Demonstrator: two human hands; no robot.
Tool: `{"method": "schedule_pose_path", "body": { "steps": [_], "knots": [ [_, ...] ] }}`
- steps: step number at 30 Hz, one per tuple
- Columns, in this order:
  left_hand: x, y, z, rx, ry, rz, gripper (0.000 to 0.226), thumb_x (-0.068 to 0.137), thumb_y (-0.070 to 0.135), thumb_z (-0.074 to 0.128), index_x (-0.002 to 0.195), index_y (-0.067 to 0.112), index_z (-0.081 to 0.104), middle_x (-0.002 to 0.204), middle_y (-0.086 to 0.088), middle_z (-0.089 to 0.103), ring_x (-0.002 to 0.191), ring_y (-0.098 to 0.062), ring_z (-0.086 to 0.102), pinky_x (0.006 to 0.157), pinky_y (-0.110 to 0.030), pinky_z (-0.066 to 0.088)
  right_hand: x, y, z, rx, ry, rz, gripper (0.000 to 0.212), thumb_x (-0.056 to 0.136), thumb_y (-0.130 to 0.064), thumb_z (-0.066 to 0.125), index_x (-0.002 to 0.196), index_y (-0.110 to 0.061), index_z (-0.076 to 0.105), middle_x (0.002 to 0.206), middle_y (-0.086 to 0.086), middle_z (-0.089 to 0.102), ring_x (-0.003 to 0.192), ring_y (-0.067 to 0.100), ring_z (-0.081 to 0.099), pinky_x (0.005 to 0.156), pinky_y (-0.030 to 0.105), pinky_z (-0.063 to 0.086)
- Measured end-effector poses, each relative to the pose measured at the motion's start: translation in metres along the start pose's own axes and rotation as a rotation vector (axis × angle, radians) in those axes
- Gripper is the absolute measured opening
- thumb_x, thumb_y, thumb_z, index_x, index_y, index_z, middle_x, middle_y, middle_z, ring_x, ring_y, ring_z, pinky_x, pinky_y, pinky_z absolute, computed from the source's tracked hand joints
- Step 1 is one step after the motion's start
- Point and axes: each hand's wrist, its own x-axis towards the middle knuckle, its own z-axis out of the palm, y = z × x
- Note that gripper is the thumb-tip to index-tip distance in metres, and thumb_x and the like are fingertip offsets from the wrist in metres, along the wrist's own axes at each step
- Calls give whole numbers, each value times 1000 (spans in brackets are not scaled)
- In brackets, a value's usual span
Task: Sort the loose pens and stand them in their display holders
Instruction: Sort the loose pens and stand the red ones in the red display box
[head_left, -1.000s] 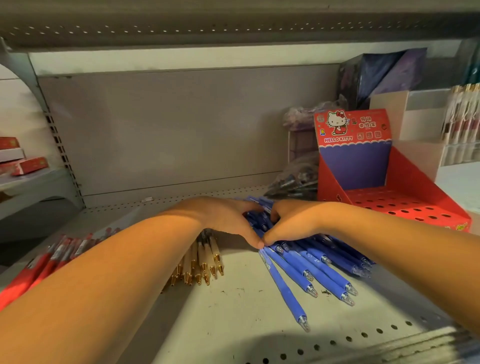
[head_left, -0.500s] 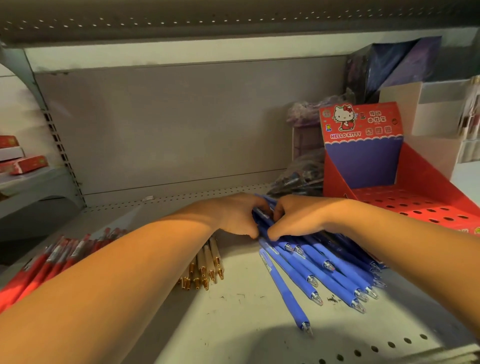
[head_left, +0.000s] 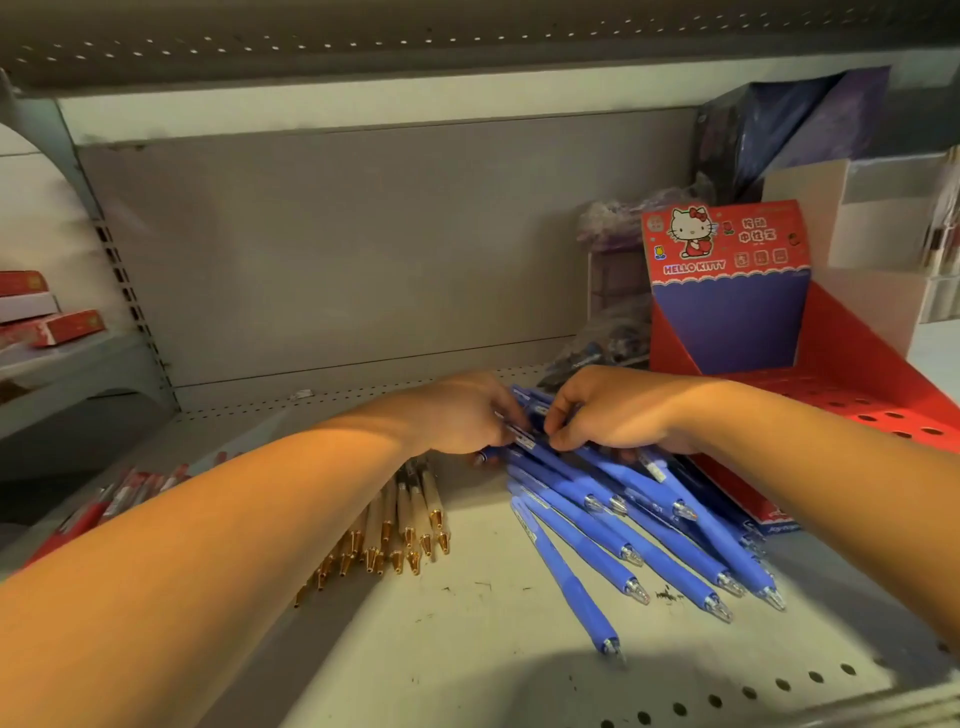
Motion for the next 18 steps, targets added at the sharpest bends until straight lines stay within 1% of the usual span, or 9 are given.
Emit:
{"method": "schedule_pose_path", "body": {
  "steps": [2, 3, 6, 8, 10, 12, 15, 16, 18],
  "knots": [
    [-5, 0, -1, -74, 31, -94, 35, 89, 15, 70, 121, 28, 67, 101, 3, 66, 83, -10, 63, 63, -21, 48, -1, -3, 2, -7, -11, -23, 6, 91, -16, 65, 97, -16, 66, 69, 4, 53, 46, 13, 40, 40, 21, 31],
    [-7, 1, -1, -147, 34, -149, 42, 86, 12, 74, 124, 26, 63, 100, 0, 65, 84, -13, 65, 62, -22, 53, -2, -4, 4, -7, -20, -33, 6, 91, -16, 66, 96, -16, 66, 71, 5, 54, 50, 14, 40, 41, 22, 31],
    [-13, 6, -4, -270, 36, -258, 53, 80, 2, 78, 126, 17, 57, 93, -5, 62, 86, -22, 69, 67, -29, 62, -2, -9, 11, -61, -22, -57, 14, 87, -26, 72, 96, -17, 66, 77, 3, 58, 60, 16, 48, 49, 24, 37],
    [-17, 8, -7, -236, 55, -281, 45, 80, 0, 77, 120, 11, 60, 88, -7, 63, 82, -22, 71, 70, -32, 63, -2, -11, 15, -169, -31, -54, 28, 83, -36, 76, 98, -14, 67, 83, 0, 62, 67, 14, 54, 56, 22, 41],
    [-22, 8, -10, -164, 86, -299, 38, 78, 1, 75, 113, 8, 62, 86, -10, 66, 74, -21, 73, 70, -34, 63, -2, -12, 17, -237, -63, -35, 41, 79, -42, 77, 97, -6, 65, 81, 2, 58, 67, 17, 50, 57, 23, 39],
    [-27, 8, -14, -134, 83, -333, 36, 76, 0, 74, 110, 8, 63, 85, -12, 70, 65, -20, 74, 67, -35, 63, -2, -14, 19, -257, -74, -28, 43, 77, -43, 78, 94, -6, 65, 81, 7, 56, 69, 18, 48, 60, 27, 39],
    [-38, 8, -15, -94, -4, -381, 33, 76, 0, 71, 108, 6, 67, 86, -11, 75, 65, -18, 75, 74, -35, 62, 0, -18, 21, -280, -58, -23, 40, 75, -39, 79, 93, -5, 67, 85, 10, 66, 70, 18, 53, 61, 30, 45],
    [-42, 9, -15, -94, -46, -392, 31, 78, 1, 69, 108, 5, 68, 84, -10, 75, 64, -17, 74, 75, -32, 62, 0, -21, 22, -286, -59, -29, 34, 75, -36, 79, 88, -7, 65, 81, 9, 62, 68, 19, 51, 60, 30, 44],
    [-47, 11, -14, -98, -106, -391, 23, 81, 4, 67, 105, 5, 69, 74, -7, 70, 57, -15, 70, 66, -23, 59, 1, -24, 23, -302, -76, -45, 25, 75, -29, 77, 79, -15, 57, 74, 7, 51, 65, 20, 44, 57, 29, 38]
  ]
}}
